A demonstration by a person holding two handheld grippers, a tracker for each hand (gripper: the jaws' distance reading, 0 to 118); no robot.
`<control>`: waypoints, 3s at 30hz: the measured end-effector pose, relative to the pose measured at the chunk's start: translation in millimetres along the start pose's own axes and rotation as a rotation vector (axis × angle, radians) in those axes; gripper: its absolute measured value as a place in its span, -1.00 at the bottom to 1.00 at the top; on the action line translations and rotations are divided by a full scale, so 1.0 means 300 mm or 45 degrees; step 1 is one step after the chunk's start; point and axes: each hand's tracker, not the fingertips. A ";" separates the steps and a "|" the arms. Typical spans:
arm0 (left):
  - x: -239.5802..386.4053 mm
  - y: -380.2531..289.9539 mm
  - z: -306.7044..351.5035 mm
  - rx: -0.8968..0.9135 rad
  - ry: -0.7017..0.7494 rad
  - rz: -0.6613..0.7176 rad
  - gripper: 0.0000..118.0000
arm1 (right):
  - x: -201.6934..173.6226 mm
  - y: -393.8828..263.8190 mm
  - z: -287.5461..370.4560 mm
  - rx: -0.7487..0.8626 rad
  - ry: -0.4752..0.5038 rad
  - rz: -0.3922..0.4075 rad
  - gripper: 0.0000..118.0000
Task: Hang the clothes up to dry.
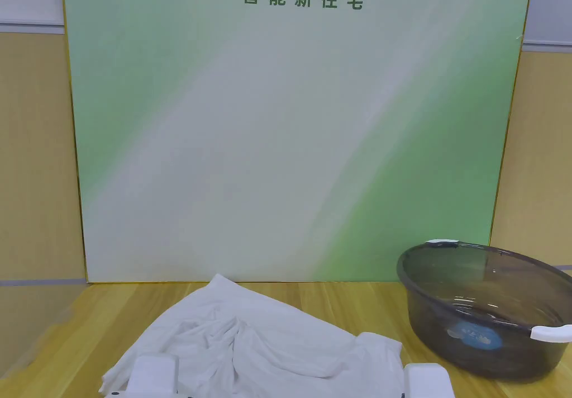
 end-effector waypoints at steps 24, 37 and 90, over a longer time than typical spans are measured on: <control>-0.021 0.550 0.121 0.372 -0.161 -0.044 -1.00 | 0.070 0.525 0.178 0.372 0.152 0.009 -0.97; -0.137 0.612 0.042 0.223 -1.561 -0.233 -1.00 | 0.327 0.583 0.188 0.321 1.305 0.050 -0.97; 1.085 0.679 1.478 0.976 -2.219 -0.025 -1.00 | 0.646 0.002 1.794 0.688 -1.181 -0.291 -0.97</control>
